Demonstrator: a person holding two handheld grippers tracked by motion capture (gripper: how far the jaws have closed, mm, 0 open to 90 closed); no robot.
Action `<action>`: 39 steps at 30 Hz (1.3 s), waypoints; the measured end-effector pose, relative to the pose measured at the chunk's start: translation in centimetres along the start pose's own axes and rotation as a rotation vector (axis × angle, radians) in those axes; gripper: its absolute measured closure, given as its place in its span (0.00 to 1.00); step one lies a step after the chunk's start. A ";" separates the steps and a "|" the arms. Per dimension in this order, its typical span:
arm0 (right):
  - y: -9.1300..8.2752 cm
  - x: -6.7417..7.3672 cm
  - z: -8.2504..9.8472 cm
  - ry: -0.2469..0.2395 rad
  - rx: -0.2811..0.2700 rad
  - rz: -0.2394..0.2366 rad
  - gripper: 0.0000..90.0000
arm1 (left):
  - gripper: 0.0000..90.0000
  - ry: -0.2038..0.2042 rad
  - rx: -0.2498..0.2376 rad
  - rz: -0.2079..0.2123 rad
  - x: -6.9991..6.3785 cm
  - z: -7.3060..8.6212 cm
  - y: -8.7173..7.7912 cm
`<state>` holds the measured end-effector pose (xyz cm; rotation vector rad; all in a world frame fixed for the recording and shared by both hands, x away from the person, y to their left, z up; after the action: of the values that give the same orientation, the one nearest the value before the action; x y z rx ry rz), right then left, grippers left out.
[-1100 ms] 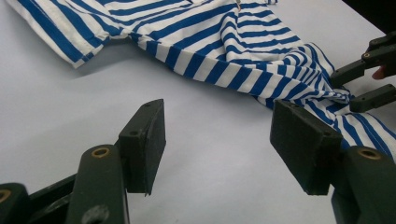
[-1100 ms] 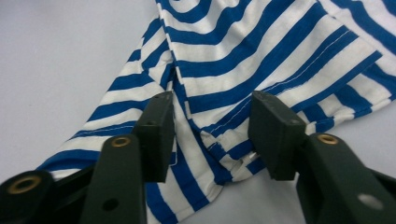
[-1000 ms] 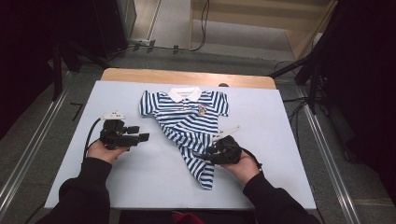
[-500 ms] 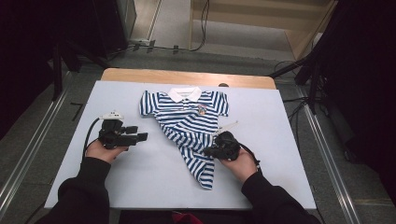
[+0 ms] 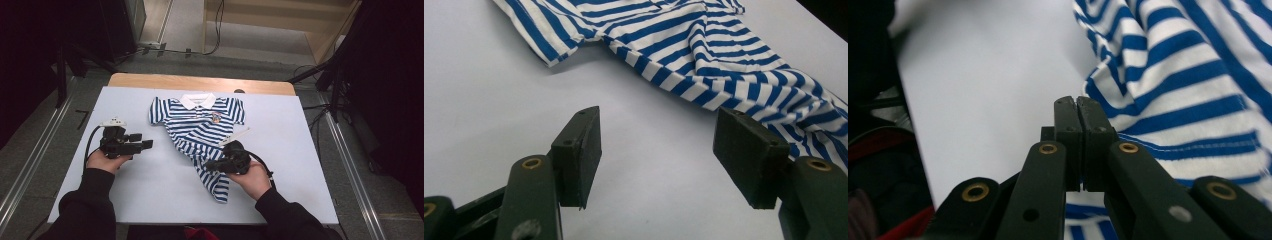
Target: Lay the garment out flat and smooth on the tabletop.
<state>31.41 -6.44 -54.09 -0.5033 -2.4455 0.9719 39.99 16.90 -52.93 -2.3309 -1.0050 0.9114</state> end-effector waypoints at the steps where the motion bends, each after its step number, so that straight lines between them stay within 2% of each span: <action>1: 0.2 0.5 -0.3 -0.011 -0.002 -0.010 0.96 | 0.41 0.000 -0.002 -0.002 0.1 0.0 -0.1; 14: 3.4 5.8 -3.9 -0.107 0.003 -0.104 0.96 | 0.41 -0.030 -0.042 -0.013 0.7 0.5 -2.2; 19: 5.2 7.6 -4.6 -0.128 0.028 -0.134 0.96 | 0.41 -0.037 -0.046 -0.020 0.8 1.0 -2.8; 24: 6.6 9.0 -5.3 -0.155 0.049 -0.151 0.96 | 0.41 -0.044 -0.054 -0.027 1.0 1.3 -3.5; 28: 7.3 9.9 -6.3 -0.184 0.028 -0.170 0.96 | 0.41 -0.053 -0.064 -0.033 1.1 1.5 -3.9; 32: 7.7 10.6 -6.7 -0.189 0.030 -0.186 0.95 | 0.41 -0.054 -0.059 -0.035 1.2 1.8 -4.0; 34: 8.1 10.4 -6.4 -0.197 0.044 -0.190 0.91 | 0.41 -0.052 -0.055 -0.037 1.2 1.9 -4.0; 37: 8.1 10.1 -6.1 -0.155 0.041 -0.222 0.70 | 0.41 -0.046 -0.047 -0.037 1.1 2.1 -4.0; 39: 7.6 9.6 -5.8 -0.178 0.024 -0.192 0.63 | 0.41 -0.041 -0.042 -0.037 1.0 2.2 -3.9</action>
<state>27.86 6.59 -53.06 -0.1750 -2.5777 1.0005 37.14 20.42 -52.43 -2.3286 -1.0897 0.9361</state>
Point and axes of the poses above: each handheld gripper's, and its own axes: y roughly forward along the jaws, z roughly out of its underside, x roughly to its left, the point moved 10 cm from there along y, roughly forward along the jaws, and after that the axes turned 8 degrees about -y, right-handed, at the moved point
